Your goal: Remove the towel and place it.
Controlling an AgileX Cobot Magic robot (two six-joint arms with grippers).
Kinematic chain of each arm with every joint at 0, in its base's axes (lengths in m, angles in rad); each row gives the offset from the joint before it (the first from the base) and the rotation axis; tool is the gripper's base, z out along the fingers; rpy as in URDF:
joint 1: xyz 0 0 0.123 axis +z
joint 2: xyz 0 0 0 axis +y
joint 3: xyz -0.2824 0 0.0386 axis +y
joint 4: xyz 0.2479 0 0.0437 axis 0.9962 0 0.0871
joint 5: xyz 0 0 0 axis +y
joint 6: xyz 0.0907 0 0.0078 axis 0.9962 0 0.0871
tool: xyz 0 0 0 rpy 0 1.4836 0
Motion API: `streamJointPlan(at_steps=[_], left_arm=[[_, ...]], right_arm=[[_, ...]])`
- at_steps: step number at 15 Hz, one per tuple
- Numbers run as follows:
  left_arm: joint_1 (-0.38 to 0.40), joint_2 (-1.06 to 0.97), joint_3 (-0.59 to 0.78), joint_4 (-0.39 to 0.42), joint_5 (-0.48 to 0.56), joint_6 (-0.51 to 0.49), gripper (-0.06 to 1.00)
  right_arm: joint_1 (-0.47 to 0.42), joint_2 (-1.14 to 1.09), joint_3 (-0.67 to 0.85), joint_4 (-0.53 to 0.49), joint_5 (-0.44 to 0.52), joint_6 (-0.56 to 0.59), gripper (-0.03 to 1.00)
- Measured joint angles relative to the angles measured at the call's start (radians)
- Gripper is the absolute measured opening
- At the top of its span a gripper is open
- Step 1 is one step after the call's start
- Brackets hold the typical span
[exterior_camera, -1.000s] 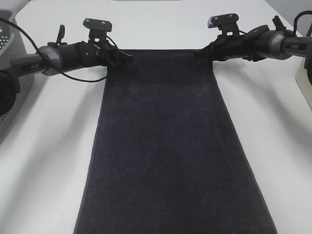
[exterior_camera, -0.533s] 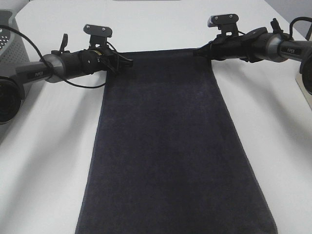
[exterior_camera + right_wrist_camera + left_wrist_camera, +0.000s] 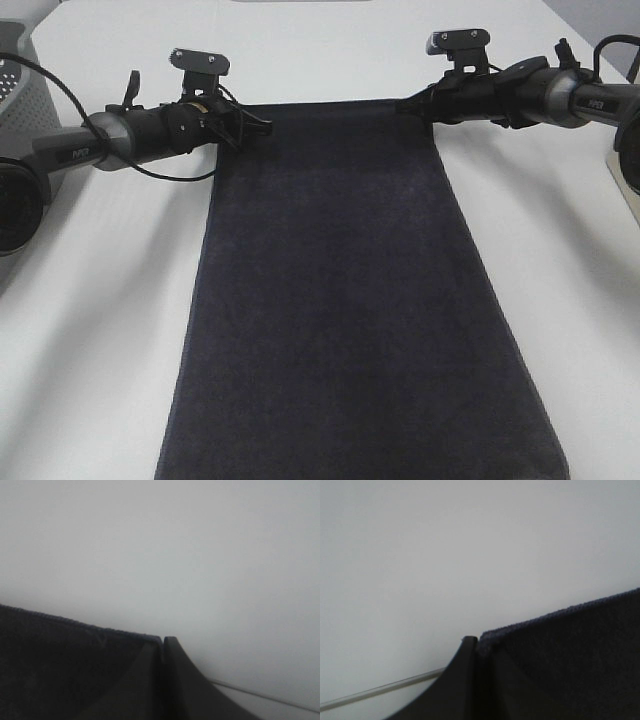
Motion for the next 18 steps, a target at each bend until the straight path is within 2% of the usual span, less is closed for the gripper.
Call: streamJointPlan(at_steps=[2,4,7,9,10,11,12,18], left_arm=[[0.015,0.000,0.000,-0.002,-0.021,-0.001,0.13],[0.020,0.001,0.000,-0.004,-0.027,-0.004,0.27],[0.024,0.001,0.000,-0.005,-0.035,-0.004,0.42],[0.024,0.001,0.000,-0.005,-0.037,-0.004,0.45],[0.024,0.001,0.000,-0.005,-0.041,-0.004,0.46],[0.024,0.001,0.000,-0.005,-0.042,-0.004,0.47],[0.024,0.002,0.000,-0.005,-0.042,-0.004,0.47],[0.024,0.003,0.000,-0.006,0.043,-0.004,0.47]], right_arm=[[-0.017,0.000,0.000,-0.001,-0.062,0.000,0.17],[-0.022,0.000,0.000,-0.001,-0.079,0.000,0.31],[-0.023,0.000,0.000,-0.001,-0.094,0.000,0.35],[-0.025,0.000,0.000,-0.003,-0.083,0.000,0.35],[-0.029,0.000,-0.001,-0.009,-0.050,0.000,0.35],[-0.031,0.000,-0.001,-0.053,0.046,0.000,0.36],[-0.031,0.000,-0.001,-0.070,0.066,0.000,0.36],[-0.041,0.032,-0.003,-0.108,0.047,0.000,0.36]])
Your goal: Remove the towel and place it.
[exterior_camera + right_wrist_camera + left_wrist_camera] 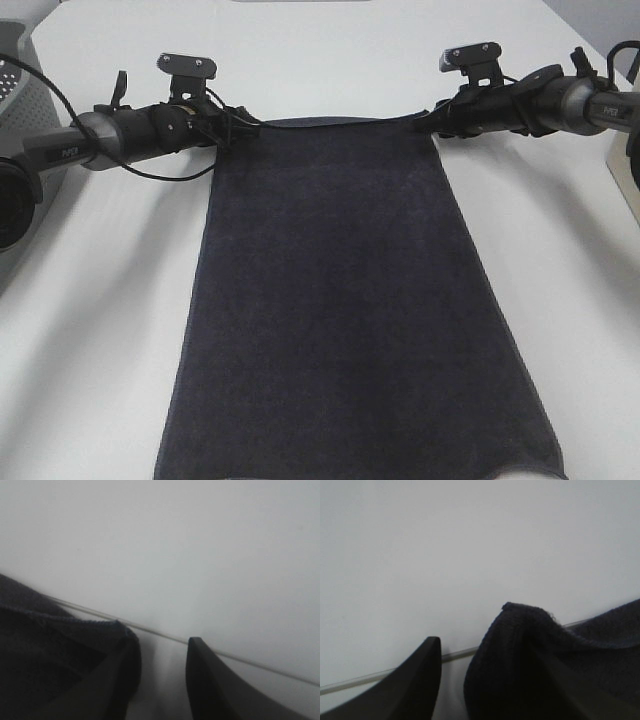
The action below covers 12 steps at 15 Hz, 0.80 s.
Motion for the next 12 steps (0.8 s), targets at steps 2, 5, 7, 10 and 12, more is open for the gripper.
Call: streamJointPlan(at_steps=[2,5,7,10,12], left_arm=[[0.000,0.000,0.000,-0.001,0.010,0.005,0.47],[0.000,0.000,0.000,-0.002,0.012,0.015,0.47],[0.000,0.000,0.000,-0.002,0.020,0.018,0.48],[0.000,0.000,0.000,0.001,0.053,0.018,0.52],[0.000,0.000,-0.001,0.006,0.057,0.018,0.52]], right_arm=[[-0.001,0.003,-0.001,0.003,-0.006,0.001,0.36],[-0.002,0.003,-0.001,0.051,-0.009,0.001,0.36],[-0.010,0.003,-0.012,0.122,0.009,0.001,0.36],[-0.032,0.003,-0.024,0.198,0.029,0.003,0.36],[-0.045,0.003,-0.024,0.224,0.036,0.009,0.36]])
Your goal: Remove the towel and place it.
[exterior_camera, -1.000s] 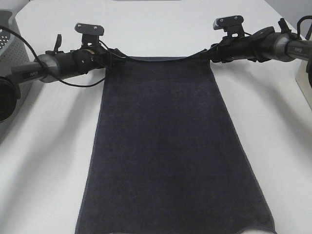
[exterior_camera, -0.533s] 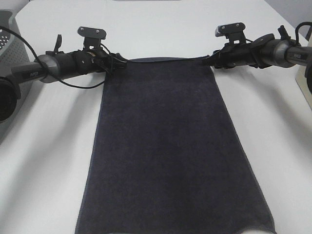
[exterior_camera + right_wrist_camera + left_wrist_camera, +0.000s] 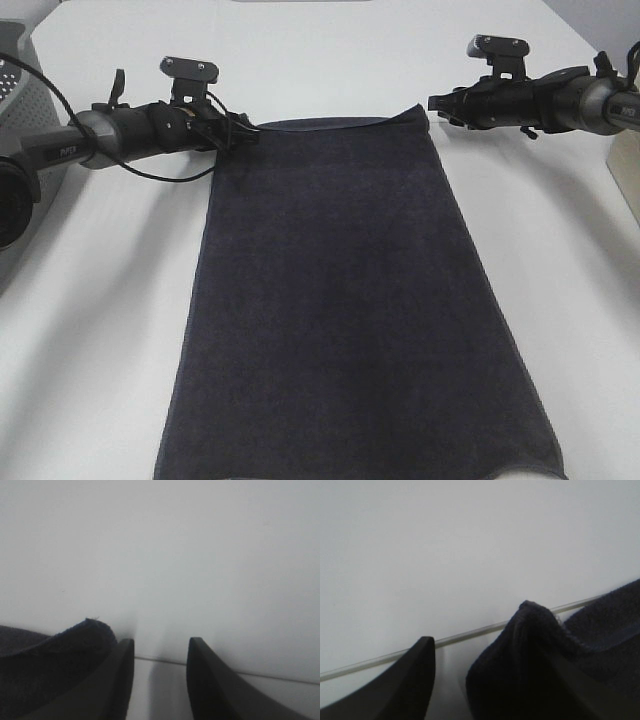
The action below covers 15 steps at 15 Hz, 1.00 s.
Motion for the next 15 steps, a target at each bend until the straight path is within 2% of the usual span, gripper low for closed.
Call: streamJointPlan(at_steps=[4,8,12,14,15], left_arm=[[0.000,-0.023,0.000,0.021,-0.065,0.000,0.52],[0.003,-0.056,-0.001,0.022,-0.089,0.000,0.58],[0.021,-0.056,-0.001,0.005,-0.027,-0.015,0.62],[0.043,-0.056,-0.008,-0.030,-0.001,-0.019,0.62],[0.057,-0.063,-0.021,-0.047,0.051,-0.019,0.62]], right_arm=[[-0.005,0.000,0.000,0.005,0.023,-0.002,0.36],[-0.005,0.000,0.000,0.005,0.024,-0.002,0.36],[-0.005,0.000,0.000,0.005,0.031,-0.002,0.36],[-0.005,0.000,0.000,-0.004,0.050,-0.002,0.36],[-0.005,-0.004,0.000,-0.023,0.066,-0.003,0.36]])
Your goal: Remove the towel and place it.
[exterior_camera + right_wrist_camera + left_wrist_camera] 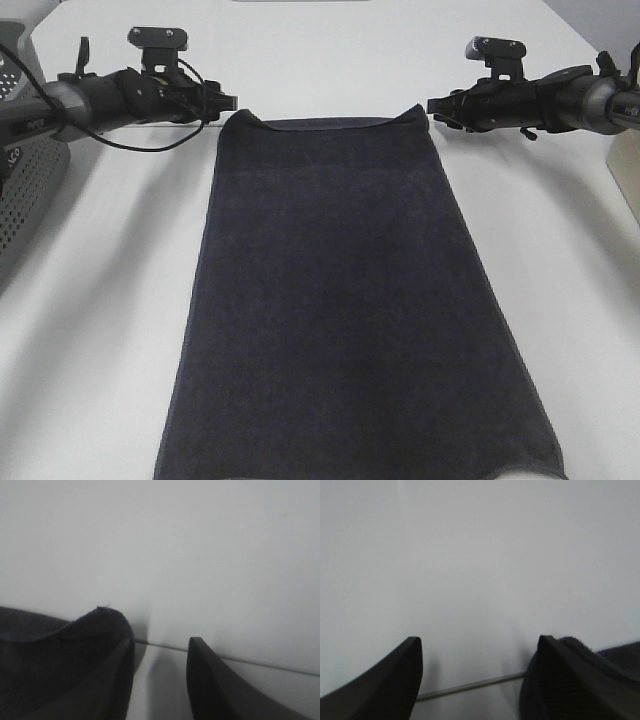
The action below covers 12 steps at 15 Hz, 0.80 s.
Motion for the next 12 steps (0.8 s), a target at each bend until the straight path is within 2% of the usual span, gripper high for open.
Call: streamJointPlan(at_steps=[3,4,6,8,10,11,12], left_arm=[[0.045,-0.045,-0.107,-0.009,0.282,-0.047,0.62],[0.058,-0.051,-0.159,0.010,0.368,-0.104,0.62],[0.074,-0.052,-0.270,0.106,0.545,-0.218,0.62],[0.080,-0.052,-0.377,0.220,0.734,-0.305,0.62],[0.080,-0.052,-0.474,0.263,0.910,-0.345,0.62],[0.081,-0.053,-0.521,0.279,1.003,-0.364,0.62],[0.082,-0.063,-0.556,0.298,1.117,-0.403,0.62]], right_arm=[[0.000,-0.059,0.000,-0.069,0.038,0.043,0.36],[0.000,-0.084,0.000,-0.095,0.039,0.086,0.36],[0.000,-0.136,0.000,-0.177,0.087,0.180,0.36],[0.000,-0.185,0.000,-0.297,0.179,0.302,0.36],[0.000,-0.234,0.000,-0.461,0.269,0.490,0.36],[0.000,-0.244,0.000,-0.511,0.289,0.531,0.36],[0.000,-0.299,0.000,-0.687,0.416,0.716,0.36]])
